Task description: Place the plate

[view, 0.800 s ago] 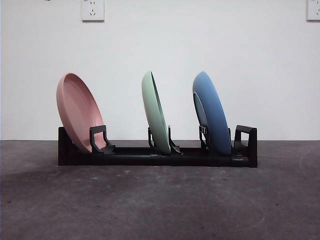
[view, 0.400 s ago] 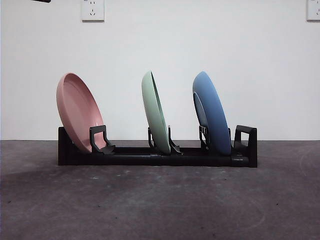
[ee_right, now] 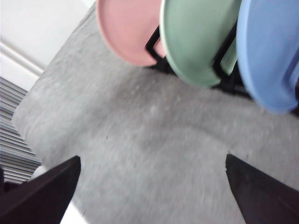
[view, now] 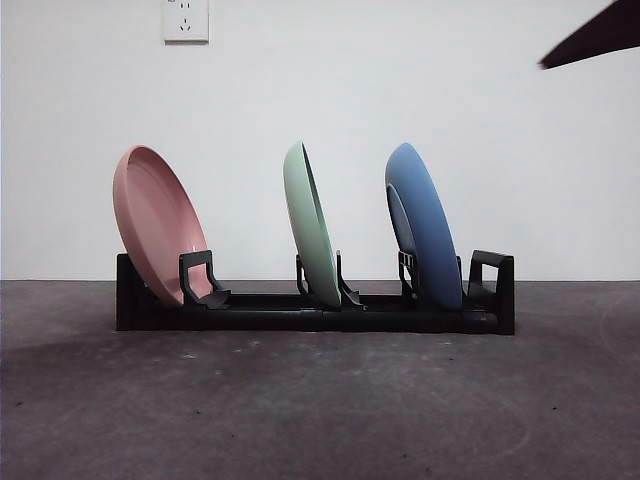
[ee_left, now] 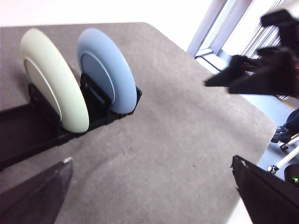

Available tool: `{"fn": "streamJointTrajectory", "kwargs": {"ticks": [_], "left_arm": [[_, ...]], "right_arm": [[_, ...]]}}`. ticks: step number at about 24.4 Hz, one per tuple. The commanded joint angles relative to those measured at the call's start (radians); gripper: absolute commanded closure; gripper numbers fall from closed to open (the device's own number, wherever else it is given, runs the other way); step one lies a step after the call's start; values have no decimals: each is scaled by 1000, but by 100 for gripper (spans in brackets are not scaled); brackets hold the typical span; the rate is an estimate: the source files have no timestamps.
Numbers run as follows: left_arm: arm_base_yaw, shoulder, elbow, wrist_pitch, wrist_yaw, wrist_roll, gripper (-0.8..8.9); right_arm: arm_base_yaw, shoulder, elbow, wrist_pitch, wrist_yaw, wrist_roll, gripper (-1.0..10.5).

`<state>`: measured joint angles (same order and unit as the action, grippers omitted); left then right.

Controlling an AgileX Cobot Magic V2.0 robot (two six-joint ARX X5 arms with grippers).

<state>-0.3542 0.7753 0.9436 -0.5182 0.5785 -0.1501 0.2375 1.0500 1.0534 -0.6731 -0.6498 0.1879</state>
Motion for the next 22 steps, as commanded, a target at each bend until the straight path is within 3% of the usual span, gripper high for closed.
{"fn": "streamJointTrajectory", "kwargs": {"ticks": [1, 9, 15, 20, 22], "left_arm": [[-5, -8, 19, 9, 5, -4, 251], [-5, -124, 19, -45, 5, -5, 251], [-5, -204, 19, -72, 5, -38, 252], [-5, -228, 19, -169, 5, -53, 252], [-5, -229, 19, -180, 5, -53, 252]], "right_arm": [[7, 135, 87, 19, 9, 7, 449], [9, 572, 417, 88, 31, 14, 450], [8, 772, 566, 136, 30, 15, 453], [8, 796, 569, 170, 40, 39, 656], [8, 800, 569, 165, 38, 48, 791]]}}
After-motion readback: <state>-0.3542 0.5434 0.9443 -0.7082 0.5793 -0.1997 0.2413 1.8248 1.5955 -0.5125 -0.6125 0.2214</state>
